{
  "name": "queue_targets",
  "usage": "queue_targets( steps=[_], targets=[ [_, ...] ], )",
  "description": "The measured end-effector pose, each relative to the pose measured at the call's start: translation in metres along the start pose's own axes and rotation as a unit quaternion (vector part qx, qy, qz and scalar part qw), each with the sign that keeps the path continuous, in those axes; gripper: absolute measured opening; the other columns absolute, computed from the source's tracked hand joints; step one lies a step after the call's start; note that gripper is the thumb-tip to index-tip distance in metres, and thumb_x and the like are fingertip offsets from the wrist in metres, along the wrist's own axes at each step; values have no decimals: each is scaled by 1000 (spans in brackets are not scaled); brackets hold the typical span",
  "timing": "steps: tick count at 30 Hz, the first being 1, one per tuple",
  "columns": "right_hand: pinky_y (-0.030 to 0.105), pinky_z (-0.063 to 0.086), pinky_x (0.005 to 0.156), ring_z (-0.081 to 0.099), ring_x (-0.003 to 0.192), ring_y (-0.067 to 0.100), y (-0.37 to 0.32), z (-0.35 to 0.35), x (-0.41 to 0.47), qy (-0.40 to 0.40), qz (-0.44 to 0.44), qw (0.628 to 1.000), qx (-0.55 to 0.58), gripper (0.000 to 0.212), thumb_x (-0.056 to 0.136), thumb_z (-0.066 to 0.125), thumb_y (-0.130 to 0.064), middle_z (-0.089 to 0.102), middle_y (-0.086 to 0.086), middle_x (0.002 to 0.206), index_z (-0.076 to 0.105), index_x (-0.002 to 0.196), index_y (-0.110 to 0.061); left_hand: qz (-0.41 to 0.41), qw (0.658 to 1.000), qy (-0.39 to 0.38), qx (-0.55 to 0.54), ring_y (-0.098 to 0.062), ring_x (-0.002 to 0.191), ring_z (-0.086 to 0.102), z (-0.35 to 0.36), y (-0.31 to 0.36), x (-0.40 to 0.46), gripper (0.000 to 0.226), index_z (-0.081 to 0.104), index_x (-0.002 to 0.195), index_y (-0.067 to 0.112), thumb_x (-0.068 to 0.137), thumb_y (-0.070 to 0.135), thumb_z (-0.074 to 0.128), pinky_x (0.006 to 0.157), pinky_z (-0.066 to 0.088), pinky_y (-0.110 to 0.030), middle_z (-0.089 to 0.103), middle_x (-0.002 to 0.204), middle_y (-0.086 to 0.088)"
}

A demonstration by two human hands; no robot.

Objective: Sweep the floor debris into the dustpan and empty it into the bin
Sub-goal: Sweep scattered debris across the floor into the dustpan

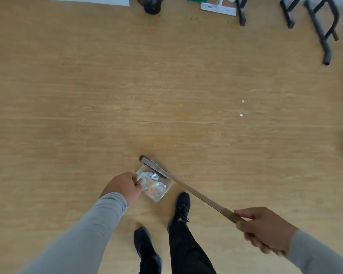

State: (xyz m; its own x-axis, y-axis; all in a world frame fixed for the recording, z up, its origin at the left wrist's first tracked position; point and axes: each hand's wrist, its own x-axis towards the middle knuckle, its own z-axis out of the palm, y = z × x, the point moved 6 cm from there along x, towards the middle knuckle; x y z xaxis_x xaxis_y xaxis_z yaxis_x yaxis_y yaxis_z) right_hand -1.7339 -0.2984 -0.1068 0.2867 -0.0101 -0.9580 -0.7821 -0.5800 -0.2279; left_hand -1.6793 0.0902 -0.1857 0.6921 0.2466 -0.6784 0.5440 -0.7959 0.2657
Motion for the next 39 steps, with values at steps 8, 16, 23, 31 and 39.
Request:
queue_targets(
  steps=[8,16,23,31,39],
  targets=[
    [27,24,47,32,50,19,-20,14,2,65,-29,997,20,47,96,55,-11,45,8,64,52,139,-29,6,1000,-8,-8,-19,79,66,-2,-17,-18,16,63,103,28,91,36,55,77,57,-33,69,90,5],
    [27,31,48,37,53,21,-49,47,58,100,-25,990,-98,37,95,47,-10,48,7,67,54,130,-17,-14,1000,-6,-21,-12,76,66,0,-92,-60,15,63,106,33,93,38,56,73,56,-31,68,87,9],
    [28,35,46,41,52,20,-16,128,32,-18,5,975,-222,27,93,45,-10,51,2,70,58,116,-12,-26,1000,-13,1,-12,70,63,15,-117,-63,8,57,94,35,94,41,52,62,50,-27,65,79,9],
    [23,30,41,39,46,18,5,60,-31,-13,-5,999,-32,35,95,61,-11,56,12,62,55,126,-27,-18,1000,-16,-2,-15,72,66,18,-118,-68,18,63,102,31,93,40,51,67,55,-29,67,82,7],
    [30,37,52,40,50,20,0,135,24,25,1,986,-166,31,90,44,-8,47,4,68,59,116,-5,-23,997,-46,-62,-14,72,66,29,-127,-80,13,62,92,31,90,40,53,60,49,-26,67,81,8]
  ],
)
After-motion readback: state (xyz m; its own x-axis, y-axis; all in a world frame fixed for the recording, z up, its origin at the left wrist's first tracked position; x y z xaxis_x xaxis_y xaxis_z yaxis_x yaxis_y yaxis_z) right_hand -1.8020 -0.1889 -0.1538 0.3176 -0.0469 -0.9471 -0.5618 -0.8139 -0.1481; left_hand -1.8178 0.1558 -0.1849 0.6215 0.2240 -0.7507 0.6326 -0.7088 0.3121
